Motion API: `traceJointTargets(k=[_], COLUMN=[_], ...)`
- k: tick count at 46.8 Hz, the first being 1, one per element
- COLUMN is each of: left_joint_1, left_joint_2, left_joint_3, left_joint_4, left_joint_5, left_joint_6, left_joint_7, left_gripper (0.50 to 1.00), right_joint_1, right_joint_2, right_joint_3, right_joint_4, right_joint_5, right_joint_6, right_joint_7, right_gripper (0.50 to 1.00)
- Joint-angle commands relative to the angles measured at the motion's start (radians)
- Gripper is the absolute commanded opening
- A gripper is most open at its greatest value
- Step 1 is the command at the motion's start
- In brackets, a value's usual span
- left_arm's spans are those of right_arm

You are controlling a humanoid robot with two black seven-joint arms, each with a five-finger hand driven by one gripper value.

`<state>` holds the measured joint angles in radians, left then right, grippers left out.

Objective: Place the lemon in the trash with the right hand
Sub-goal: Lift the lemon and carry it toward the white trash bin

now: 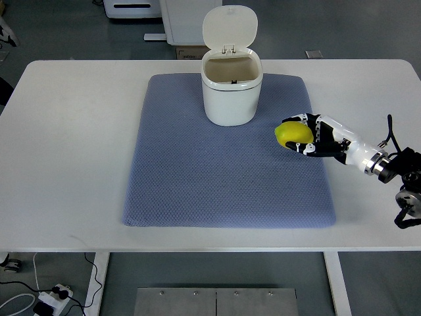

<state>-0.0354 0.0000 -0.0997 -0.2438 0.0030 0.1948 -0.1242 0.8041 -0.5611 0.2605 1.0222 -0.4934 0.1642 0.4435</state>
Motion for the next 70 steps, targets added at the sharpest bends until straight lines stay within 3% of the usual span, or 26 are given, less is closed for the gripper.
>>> traceJointTargets(k=[1, 17, 39, 70], left_joint_1=[-0.001, -0.001, 0.0, 0.0], left_joint_2=[0.0, 0.0, 0.0, 0.0], left_joint_3=[0.0, 0.0, 0.0, 0.0], left_joint_4=[0.0, 0.0, 0.0, 0.0], left_joint_5=[0.0, 0.0, 0.0, 0.0], left_joint_6=[0.0, 0.0, 0.0, 0.0], left_joint_7=[0.0, 0.0, 0.0, 0.0], left_gripper=[1.0, 1.0, 1.0, 1.0], right_joint_1=[0.024, 0.113, 0.372, 0.619], right_joint_2=[-0.011, -0.04, -0.048, 0.15], right_joint_3=[-0.001, -0.004, -0.133, -0.4], right_joint_4=[0.001, 0.001, -0.004, -0.166], right_joint_5=[0.003, 0.016, 0.136, 0.23], right_joint_6=[0.0, -0.002, -0.055, -0.135], right_joint_7=[-0.002, -0.019, -0.091, -0.209], right_gripper=[0.5, 0.5, 0.5, 0.5])
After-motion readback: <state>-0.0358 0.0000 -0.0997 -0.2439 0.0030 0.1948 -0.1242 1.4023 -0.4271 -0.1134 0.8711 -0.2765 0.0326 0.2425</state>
